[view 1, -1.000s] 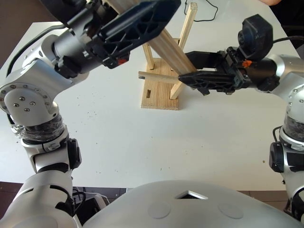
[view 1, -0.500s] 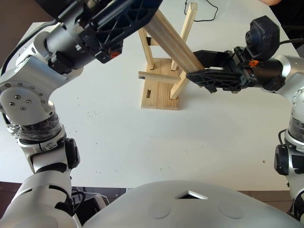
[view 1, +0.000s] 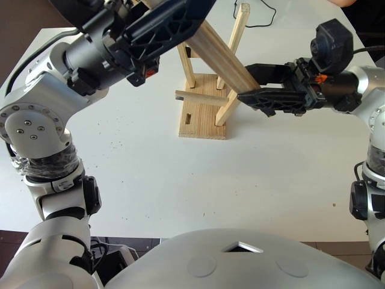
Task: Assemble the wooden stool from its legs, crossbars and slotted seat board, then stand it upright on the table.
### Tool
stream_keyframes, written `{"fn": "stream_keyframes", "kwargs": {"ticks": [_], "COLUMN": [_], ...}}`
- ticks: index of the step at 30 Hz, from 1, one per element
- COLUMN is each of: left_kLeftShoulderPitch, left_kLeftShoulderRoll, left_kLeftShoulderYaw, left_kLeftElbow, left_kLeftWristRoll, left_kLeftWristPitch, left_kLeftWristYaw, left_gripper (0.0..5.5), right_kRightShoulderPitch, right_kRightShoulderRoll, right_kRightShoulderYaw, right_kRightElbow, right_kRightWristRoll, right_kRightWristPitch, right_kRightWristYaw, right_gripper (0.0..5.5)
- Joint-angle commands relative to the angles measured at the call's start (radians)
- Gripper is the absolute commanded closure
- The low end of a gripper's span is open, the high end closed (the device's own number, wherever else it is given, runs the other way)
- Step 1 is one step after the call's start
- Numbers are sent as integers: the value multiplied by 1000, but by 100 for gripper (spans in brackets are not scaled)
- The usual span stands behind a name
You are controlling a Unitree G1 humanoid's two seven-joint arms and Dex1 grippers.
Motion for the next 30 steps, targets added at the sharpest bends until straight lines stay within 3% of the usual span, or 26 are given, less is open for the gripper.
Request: {"fn": "stream_keyframes", "kwargs": {"ticks": [1, 6, 13, 24, 27, 30], "left_kLeftShoulderPitch": [17, 32, -19, 28, 108, 246], "left_kLeftShoulderRoll": [2, 6, 26, 241, 248, 215], "left_kLeftShoulderYaw": [-12, -6, 52, 189, 130, 32], "left_kLeftElbow": [-21, -20, 32, 346, 406, 436], "left_kLeftWristRoll": [0, 20, 74, 508, 645, 780], "left_kLeftWristPitch": [10, -9, -61, -260, -322, -383], "left_kLeftWristYaw": [-35, -40, -38, -216, -277, -332], "left_gripper": [346, 346, 346, 346, 346, 346], "right_kRightShoulderPitch": [-32, -65, -104, -194, -144, -116], "right_kRightShoulderRoll": [1, 38, 63, 149, 166, 159], "right_kRightShoulderYaw": [-15, -51, -98, -242, -225, -112], "right_kRightElbow": [13, 54, 120, 307, 293, 329], "right_kRightWristRoll": [13, 20, -9, -126, -182, -347], "right_kRightWristPitch": [13, -3, -68, -257, -291, -391], "right_kRightWristYaw": [-21, -71, -127, -410, -439, -404], "right_gripper": [344, 344, 226, 223, 223, 223]}}
